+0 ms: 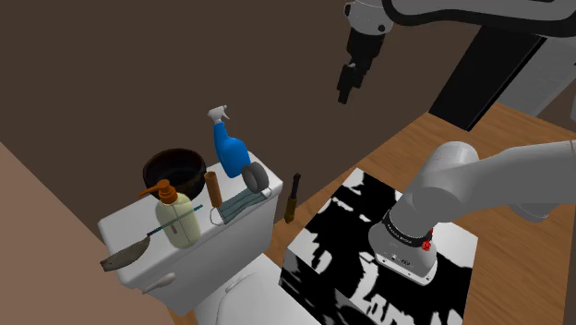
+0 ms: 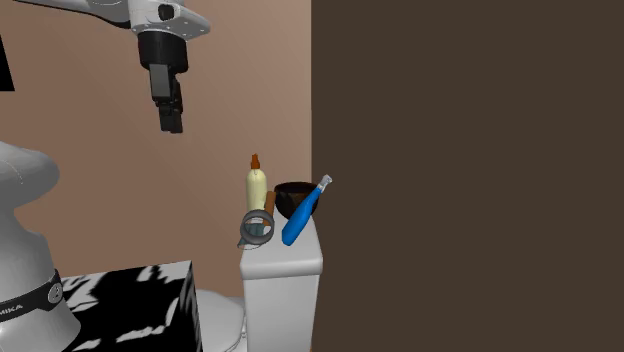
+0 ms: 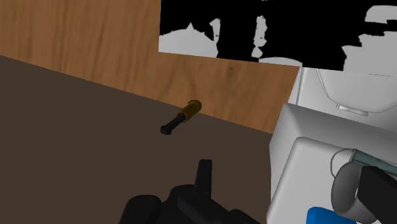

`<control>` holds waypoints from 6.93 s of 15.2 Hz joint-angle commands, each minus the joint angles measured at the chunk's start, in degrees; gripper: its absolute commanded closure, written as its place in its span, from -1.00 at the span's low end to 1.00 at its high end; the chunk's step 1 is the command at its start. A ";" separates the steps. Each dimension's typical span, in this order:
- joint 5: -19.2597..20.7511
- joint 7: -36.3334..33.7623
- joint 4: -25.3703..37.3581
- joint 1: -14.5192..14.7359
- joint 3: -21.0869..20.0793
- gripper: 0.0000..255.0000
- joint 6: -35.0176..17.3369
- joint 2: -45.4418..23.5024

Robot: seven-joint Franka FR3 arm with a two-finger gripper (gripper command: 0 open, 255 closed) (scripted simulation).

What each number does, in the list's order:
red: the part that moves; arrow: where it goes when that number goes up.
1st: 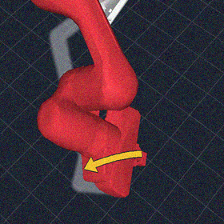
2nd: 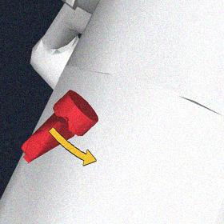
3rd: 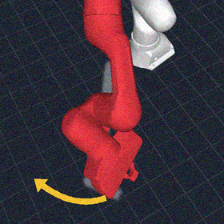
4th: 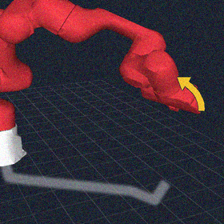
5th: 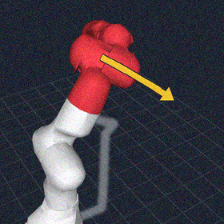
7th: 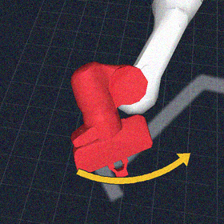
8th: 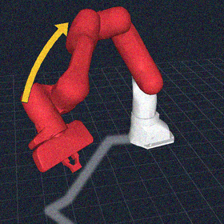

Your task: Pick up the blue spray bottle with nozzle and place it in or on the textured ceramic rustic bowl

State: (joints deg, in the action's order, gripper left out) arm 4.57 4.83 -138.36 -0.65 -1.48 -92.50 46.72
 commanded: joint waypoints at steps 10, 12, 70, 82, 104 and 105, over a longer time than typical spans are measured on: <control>-3.21 -4.33 -13.49 2.71 -3.18 -1.00 -28.19 -3.36; -3.67 -5.33 -15.34 3.19 -4.13 -1.00 -35.00 -5.76; 75.38 -78.21 11.52 -31.71 -42.96 1.00 -78.00 -58.68; 39.14 -47.96 7.46 -40.99 -53.54 1.00 -79.44 -48.48; 38.24 -52.33 21.44 -37.21 -63.34 1.00 -61.88 -52.06; 41.63 -55.23 23.37 -34.00 -62.02 1.00 -59.68 -54.23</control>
State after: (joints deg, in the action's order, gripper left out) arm 40.69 -45.89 -117.28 -36.84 -63.58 -154.85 -4.89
